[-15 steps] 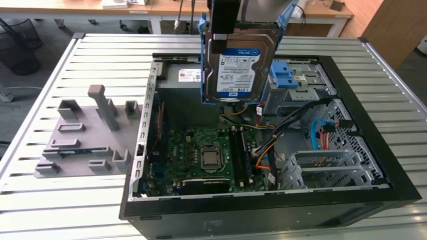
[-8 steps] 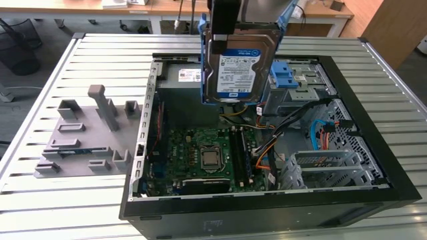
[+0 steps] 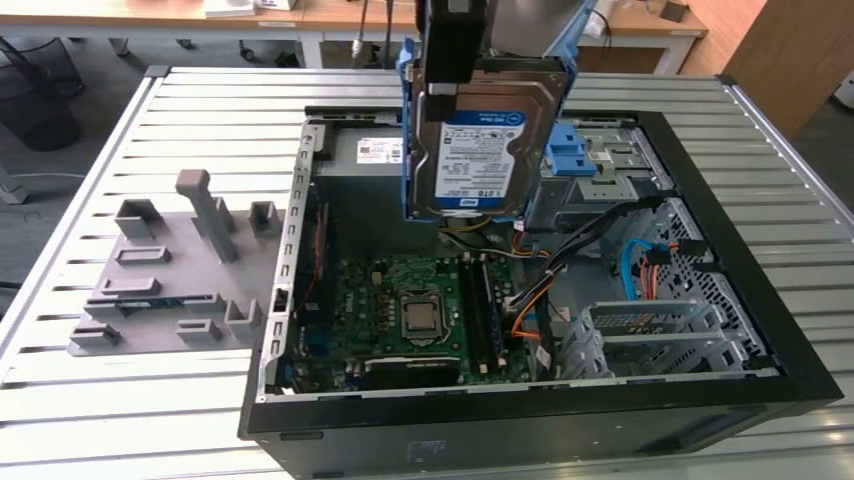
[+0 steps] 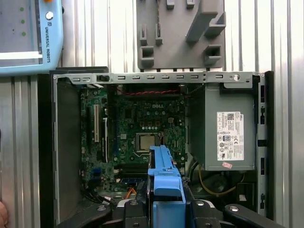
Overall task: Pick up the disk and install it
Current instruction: 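Insert the disk into the insertion slot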
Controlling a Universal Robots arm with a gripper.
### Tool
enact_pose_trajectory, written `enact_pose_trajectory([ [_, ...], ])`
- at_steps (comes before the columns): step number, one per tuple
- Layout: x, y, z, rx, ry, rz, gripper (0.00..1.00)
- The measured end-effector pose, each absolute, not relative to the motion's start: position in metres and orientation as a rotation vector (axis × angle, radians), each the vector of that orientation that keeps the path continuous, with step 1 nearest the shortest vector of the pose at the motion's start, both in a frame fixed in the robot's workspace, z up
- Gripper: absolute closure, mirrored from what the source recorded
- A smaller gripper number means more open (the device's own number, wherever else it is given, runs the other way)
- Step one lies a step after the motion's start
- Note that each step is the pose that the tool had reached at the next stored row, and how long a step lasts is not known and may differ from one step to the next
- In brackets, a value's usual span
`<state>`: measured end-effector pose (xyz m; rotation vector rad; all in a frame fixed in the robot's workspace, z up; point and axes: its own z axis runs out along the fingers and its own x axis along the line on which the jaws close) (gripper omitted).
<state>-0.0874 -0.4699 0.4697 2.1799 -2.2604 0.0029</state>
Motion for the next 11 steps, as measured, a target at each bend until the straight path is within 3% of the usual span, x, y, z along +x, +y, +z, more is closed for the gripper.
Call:
enact_pose_trajectory([
  [11,-0.077,-0.488,0.469,2.18,-2.261,0.002,0.64],
])
